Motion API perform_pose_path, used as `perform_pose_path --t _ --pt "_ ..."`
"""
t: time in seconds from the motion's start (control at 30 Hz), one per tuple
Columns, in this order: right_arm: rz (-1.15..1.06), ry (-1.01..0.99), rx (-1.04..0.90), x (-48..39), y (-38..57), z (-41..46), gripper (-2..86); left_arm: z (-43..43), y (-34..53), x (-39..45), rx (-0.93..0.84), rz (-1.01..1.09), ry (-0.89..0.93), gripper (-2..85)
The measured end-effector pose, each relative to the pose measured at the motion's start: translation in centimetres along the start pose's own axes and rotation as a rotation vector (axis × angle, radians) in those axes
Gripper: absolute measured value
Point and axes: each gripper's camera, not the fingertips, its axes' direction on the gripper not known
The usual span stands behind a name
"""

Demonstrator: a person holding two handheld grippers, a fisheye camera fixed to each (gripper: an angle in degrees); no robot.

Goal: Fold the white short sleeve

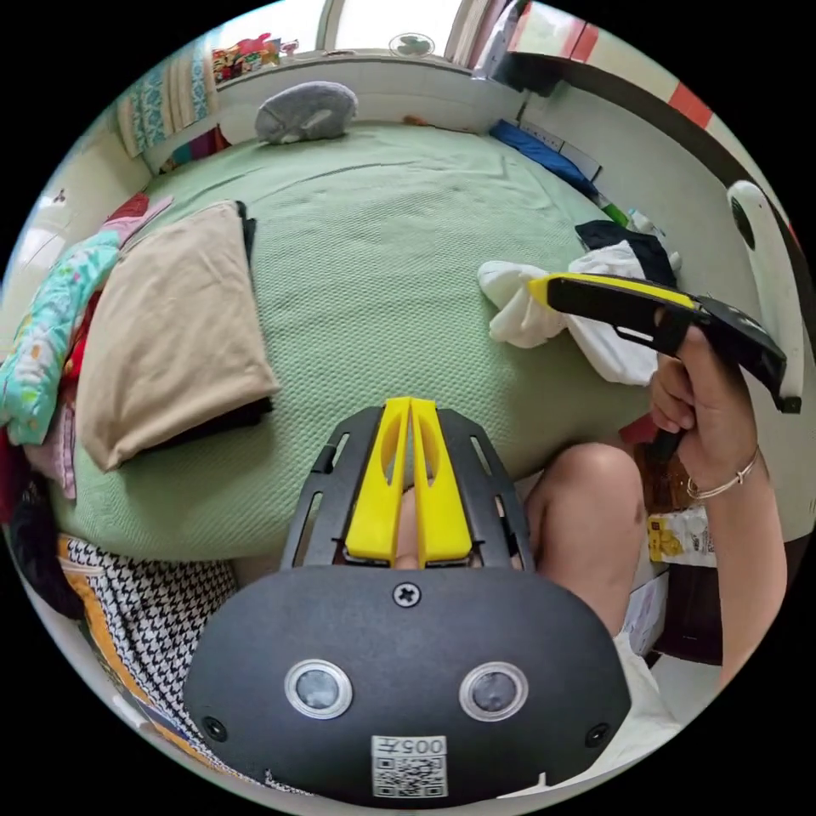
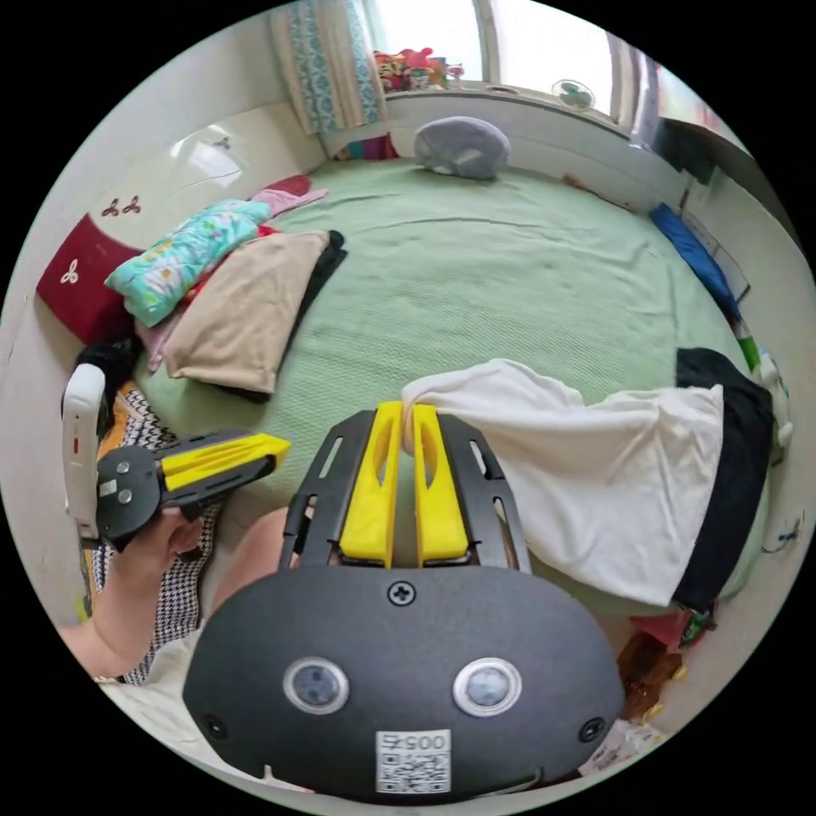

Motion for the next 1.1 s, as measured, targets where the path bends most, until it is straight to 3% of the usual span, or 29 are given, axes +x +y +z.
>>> perform_pose_path --t 0.23,0.4,0.77,1.1 --pt "-0.213 -0.26 -0.049 -11.0 -3.1 2.1 5.1 -2.6 3.7 -7.0 -0.086 -0.143 -0.1 -0.2" --pt "-0.219 -0.385 -0.022 -9.2 -1.7 0.8 9.2 -3.2 4.5 -7.8 -0.108 -0.154 -0.117 0.0" --pt "0.2 0.082 -0.07 11.3 6.6 1.1 9.2 -3.4 2.8 -8.9 -0.115 -0.204 -0.138 5.7" --pt "0.199 0.242 -0.163 11.7 5.6 6.6 8.9 -3.0 0.8 -10.1 -0.116 -0.241 -0.124 7.3"
